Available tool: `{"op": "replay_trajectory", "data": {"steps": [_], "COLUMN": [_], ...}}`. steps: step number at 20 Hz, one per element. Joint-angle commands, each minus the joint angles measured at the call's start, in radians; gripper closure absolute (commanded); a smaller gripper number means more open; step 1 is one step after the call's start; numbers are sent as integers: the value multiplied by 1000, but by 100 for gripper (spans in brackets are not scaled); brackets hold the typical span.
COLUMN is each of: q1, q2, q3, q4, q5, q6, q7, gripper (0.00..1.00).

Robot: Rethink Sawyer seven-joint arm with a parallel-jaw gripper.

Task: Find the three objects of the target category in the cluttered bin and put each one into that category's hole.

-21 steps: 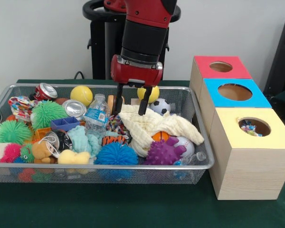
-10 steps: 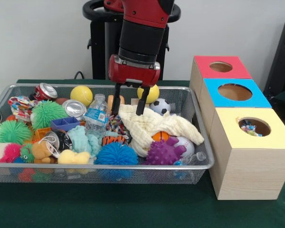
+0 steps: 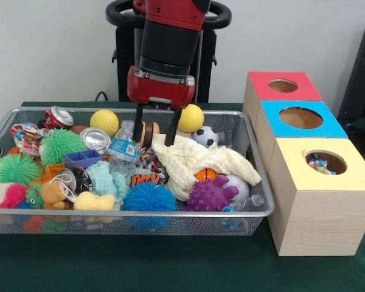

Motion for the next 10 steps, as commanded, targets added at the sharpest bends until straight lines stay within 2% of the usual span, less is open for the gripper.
{"op": "replay_trajectory", "data": {"steps": [1,10], "q1": [-76,-147], "q2": [-43,-42], "q3": [147,214], "q4": [19,-20], "q5": [-74,-119], "q6": [165,211], "q7": [-128,-199], "gripper": [0,0]}}
